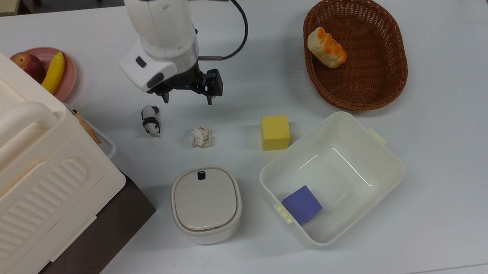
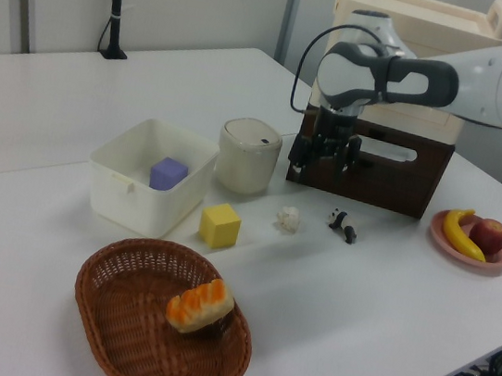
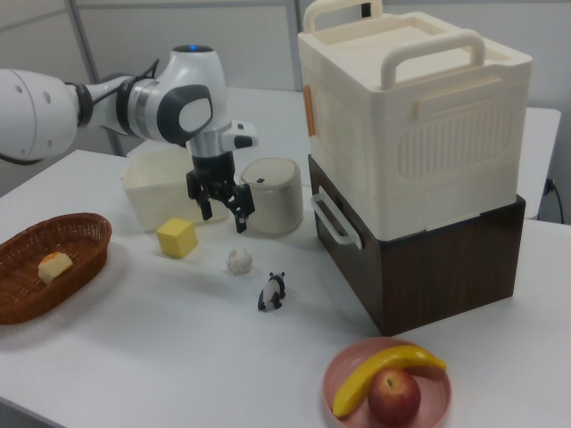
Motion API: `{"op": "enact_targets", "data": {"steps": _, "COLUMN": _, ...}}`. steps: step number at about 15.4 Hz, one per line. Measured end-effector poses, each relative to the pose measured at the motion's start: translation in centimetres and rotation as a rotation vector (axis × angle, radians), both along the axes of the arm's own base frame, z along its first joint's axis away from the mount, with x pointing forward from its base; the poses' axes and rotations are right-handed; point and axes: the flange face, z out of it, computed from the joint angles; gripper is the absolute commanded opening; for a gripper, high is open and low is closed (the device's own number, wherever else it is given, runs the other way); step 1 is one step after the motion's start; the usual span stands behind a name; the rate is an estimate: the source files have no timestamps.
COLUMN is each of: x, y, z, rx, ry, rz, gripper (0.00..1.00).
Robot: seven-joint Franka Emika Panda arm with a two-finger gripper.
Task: Open the trash can
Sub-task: 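Move the gripper toward the cream trash can and lower it, then grasp the front edge of the trash can lid with the gripper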
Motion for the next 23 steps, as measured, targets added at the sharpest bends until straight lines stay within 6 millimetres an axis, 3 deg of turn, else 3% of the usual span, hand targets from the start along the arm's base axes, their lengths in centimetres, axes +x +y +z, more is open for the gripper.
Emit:
{"op": "enact_targets", "data": {"steps": 4, "x": 0.8, "y": 1.1, "z": -2.5, "rx": -0.026, "ry": 0.005, "rz": 0.031, "gripper": 1.00}}
{"op": "enact_targets", "data": {"steps": 12, "x": 1.9, "y": 1.6, "z": -5.4, "rx": -0.044, "ry": -0.015, "rz": 0.052, "gripper": 1.00}}
{"op": "enact_targets", "data": {"steps": 15, "x": 2.2, "y": 1.8, "z": -6.5, "rx": -0.045, "ry": -0.019, "rz": 0.056, "gripper": 0.64}}
{"op": "enact_targets", "data": {"steps": 18, "x": 3.3, "y": 1.8, "z": -4.3, "rx": -0.048, "ry": -0.081, "rz": 0.058, "gripper": 0.33}}
{"op": "enact_targets", "data": {"steps": 20, "x": 4.6, "y": 1.9, "z": -1.8, "rx": -0.048, "ry": -0.195, "rz": 0.067, "gripper": 0.23}}
{"op": "enact_targets", "data": {"steps": 23, "x": 6.2, "y": 2.2, "z": 1.4, "rx": -0.048, "ry": -0.363, "rz": 0.072, "gripper": 0.19}}
